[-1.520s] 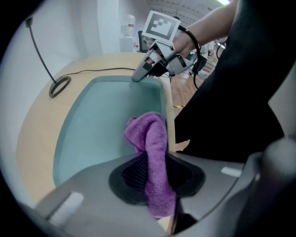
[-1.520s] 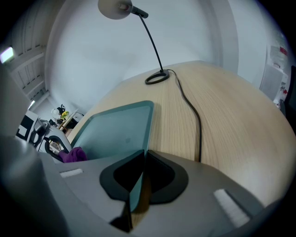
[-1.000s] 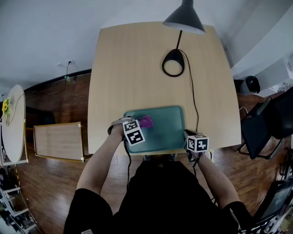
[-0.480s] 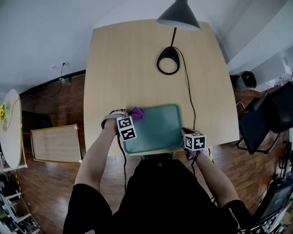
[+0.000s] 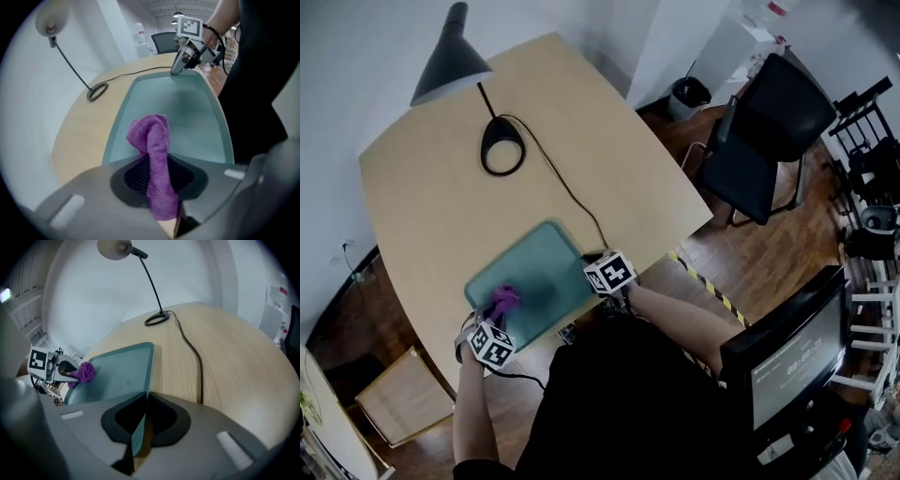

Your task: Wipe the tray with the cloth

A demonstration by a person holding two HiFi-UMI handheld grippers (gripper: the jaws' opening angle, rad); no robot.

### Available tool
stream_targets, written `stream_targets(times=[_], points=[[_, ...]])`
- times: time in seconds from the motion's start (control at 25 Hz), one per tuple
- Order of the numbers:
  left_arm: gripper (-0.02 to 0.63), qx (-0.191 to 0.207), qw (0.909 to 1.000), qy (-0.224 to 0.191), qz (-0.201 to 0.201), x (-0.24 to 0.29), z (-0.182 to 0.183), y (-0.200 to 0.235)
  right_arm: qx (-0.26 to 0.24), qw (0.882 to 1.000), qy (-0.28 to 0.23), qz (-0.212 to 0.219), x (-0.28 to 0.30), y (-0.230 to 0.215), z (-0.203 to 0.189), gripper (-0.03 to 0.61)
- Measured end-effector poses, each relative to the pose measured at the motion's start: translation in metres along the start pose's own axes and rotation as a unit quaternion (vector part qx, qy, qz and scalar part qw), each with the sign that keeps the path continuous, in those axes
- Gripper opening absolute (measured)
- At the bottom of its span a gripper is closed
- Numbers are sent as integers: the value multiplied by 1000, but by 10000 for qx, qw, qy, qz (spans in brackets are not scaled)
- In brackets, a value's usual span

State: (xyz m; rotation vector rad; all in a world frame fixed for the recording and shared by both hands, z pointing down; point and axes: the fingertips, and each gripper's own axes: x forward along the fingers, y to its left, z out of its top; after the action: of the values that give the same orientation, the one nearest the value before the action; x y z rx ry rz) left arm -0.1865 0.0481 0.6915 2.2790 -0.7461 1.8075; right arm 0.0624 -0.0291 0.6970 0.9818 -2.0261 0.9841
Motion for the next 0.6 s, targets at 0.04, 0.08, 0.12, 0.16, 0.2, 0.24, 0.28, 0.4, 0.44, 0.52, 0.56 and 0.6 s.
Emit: stream_targets(times=[0.04,0.08,0.12,0.16,0.2,0.24,0.28,0.4,0.44,0.52,0.56,0.6], points=[[110,-21,10000,-36,-19,-1,2,-9,17,10000,-5,-40,-2,-3,-4,24],[110,-40,10000,-61,-33,-2,2,-18,25,9999,30,-102,-2,-8,-10,25],[110,-57,9999,-77,-45,-4,3,-26,21,9999,66,-148,-1,-11,-15,25],[110,-70,9999,-82,-53,-7,2,-36,4,9998,80,-160,-1,-12,-18,25],[110,-64,9999,-73,-54,-10,2,-45,-23,9999,83,-139,-1,-12,-19,24],[110,-20,10000,-50,-46,-14,2,-56,-44,9999,93,-90,-2,-10,-21,23],[110,85,10000,-20,-33,-16,3,-67,-23,9999,127,-9,-4,-8,-24,24],[110,653,9978,64,-120,-12,18,-94,287,9989,265,242,-18,-10,-32,25],[110,835,9961,94,-261,-9,23,-103,263,9994,169,146,-23,-20,-28,25],[110,1129,9909,156,-722,-11,28,-118,110,9999,-81,-91,-27,-35,-17,25],[108,1210,9879,173,-955,-14,27,-124,74,9998,-130,-108,-25,-36,-14,24],[109,1236,9858,186,-1123,-16,25,-127,51,9999,-132,-78,-21,-34,-12,23]])
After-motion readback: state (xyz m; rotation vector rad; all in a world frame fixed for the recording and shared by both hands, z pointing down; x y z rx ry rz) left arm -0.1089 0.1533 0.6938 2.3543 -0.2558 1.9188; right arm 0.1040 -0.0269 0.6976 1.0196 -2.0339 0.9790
